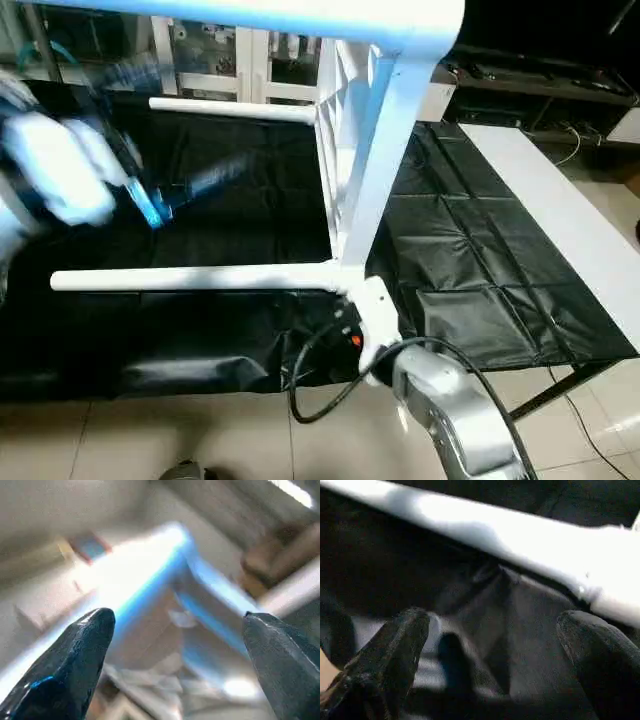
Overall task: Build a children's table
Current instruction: Flip table
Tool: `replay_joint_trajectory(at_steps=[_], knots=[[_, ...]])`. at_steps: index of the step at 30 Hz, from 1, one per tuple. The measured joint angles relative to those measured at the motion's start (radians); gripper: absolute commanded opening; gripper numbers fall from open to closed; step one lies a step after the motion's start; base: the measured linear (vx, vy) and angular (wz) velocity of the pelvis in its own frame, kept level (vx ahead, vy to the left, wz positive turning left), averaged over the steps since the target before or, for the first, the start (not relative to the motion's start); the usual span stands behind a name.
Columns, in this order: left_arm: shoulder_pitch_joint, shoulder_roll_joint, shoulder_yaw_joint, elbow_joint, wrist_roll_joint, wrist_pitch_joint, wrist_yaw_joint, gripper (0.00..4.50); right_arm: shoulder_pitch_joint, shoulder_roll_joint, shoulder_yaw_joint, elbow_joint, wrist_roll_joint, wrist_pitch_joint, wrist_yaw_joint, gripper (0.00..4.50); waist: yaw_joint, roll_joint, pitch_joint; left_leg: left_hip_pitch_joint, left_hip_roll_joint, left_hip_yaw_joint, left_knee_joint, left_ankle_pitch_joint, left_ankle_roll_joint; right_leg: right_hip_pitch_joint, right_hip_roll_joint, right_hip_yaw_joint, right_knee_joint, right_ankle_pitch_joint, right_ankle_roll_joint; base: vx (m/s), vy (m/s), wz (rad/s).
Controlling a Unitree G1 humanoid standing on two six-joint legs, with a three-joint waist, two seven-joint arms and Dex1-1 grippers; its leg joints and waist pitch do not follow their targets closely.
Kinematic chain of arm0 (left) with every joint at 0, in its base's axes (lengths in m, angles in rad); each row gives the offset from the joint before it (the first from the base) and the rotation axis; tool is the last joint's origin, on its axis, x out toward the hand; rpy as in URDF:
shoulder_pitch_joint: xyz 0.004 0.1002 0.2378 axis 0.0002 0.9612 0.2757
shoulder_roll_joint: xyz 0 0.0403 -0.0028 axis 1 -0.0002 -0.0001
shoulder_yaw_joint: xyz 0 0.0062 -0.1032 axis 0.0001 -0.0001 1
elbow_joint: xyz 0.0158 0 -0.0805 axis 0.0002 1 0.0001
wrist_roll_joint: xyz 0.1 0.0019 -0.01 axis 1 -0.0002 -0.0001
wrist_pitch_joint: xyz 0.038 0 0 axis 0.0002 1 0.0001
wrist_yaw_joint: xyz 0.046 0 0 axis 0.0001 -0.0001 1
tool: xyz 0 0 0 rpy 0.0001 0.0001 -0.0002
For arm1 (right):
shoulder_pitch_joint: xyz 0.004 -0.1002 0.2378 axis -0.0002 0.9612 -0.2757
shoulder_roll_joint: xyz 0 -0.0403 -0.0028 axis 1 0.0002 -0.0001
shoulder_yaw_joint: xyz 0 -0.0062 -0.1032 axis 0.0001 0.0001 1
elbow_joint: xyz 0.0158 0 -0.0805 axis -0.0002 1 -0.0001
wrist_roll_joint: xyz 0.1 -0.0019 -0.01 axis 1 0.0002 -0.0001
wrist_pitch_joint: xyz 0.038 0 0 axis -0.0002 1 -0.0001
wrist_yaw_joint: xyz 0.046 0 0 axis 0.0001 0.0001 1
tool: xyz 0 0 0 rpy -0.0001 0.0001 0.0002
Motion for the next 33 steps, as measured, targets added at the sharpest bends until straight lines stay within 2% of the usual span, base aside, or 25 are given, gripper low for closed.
replay_joint_trajectory(at_steps=[3,8,11,13,17,22,25,26,30,33], knots=[[-0.029,0.016,0.018,-0.005,0.009,-0.046,0.004,4.5,-0.008,-0.002,0.001,0.009,-0.007,-0.001,-0.002,4.44,0.002,-0.001,-0.001,0.001,0.0,0.0,0.0,0.001,-0.001,0.0,0.0,0.0,0.001,0.0,0.0,0.0,0.0,0.0],[-0.079,0.077,0.032,0.091,0.13,-0.09,0.039,4.5,-0.022,0.015,0.005,0.013,-0.013,-0.002,-0.002,4.44,0.007,-0.001,0.0,0.001,0.0,-0.001,0.0,0.002,-0.003,-0.001,0.001,0.0,0.003,0.0,0.0,0.0,0.0,0.0],[-0.112,0.098,0.028,0.186,0.209,-0.105,0.05,4.5,-0.034,0.028,0.017,0.02,-0.025,-0.005,-0.005,4.44,0.015,0.001,0.001,0.001,0.0,-0.002,0.0,0.002,-0.003,-0.001,0.001,0.0,0.003,0.0,0.0,0.0,0.0,0.0],[-0.151,0.114,0.009,0.281,0.28,-0.157,0.075,4.5,-0.038,0.039,0.025,0.02,-0.029,-0.013,-0.012,4.44,0.021,0.002,0.002,0.0,0.0,-0.002,0.0,0.002,-0.003,-0.001,0.001,0.0,0.003,0.0,0.0,0.0,0.0,0.0],[-0.199,0.125,-0.005,0.363,0.341,-0.225,0.101,4.5,-0.042,0.046,0.039,0.02,-0.032,-0.017,-0.013,4.44,0.023,0.003,0.002,0.0,0.0,-0.003,0.001,0.002,-0.003,-0.001,0.001,0.0,0.003,0.0,0.0,0.0,0.0,0.0],[-0.313,0.168,-0.038,0.51,0.449,-0.299,0.15,4.5,-0.041,0.054,0.041,0.021,-0.056,-0.019,-0.029,4.44,0.023,0.006,0.004,0.0,0.0,-0.004,0.0,0.002,-0.003,-0.001,0.001,-0.001,0.004,0.002,-0.002,0.0,0.0,0.0],[-0.344,0.178,-0.05,0.572,0.492,-0.334,0.162,4.5,-0.035,0.056,0.056,0.021,-0.061,-0.019,-0.031,4.44,0.023,0.01,0.004,0.0,0.0,-0.004,0.0,0.002,-0.004,-0.002,0.001,-0.001,0.004,0.002,-0.003,0.0,0.0,0.0],[-0.345,0.181,-0.051,0.582,0.499,-0.342,0.162,4.33,-0.032,0.057,0.06,0.021,-0.065,-0.019,-0.032,4.48,0.024,0.011,0.004,0.0,0.0,-0.004,0.0,0.002,-0.004,-0.002,0.001,-0.001,0.004,0.003,-0.004,0.0,0.0,0.0],[-0.346,0.181,-0.057,0.605,0.501,-0.351,0.162,4.22,-0.03,0.058,0.066,0.021,-0.068,-0.019,-0.035,4.5,0.026,0.015,0.006,0.0,0.0,-0.005,0.0,0.002,-0.004,-0.002,0.001,-0.001,0.004,0.004,-0.007,0.0,0.0,0.0],[-0.368,0.181,-0.061,0.631,0.513,-0.353,0.176,3.87,-0.024,0.078,0.059,0.016,-0.058,-0.055,-0.023,4.5,0.026,0.018,0.008,0.0,0.0,-0.006,0.0,0.002,-0.004,-0.002,0.001,-0.002,0.004,0.004,-0.007,0.0,0.0,0.0]])
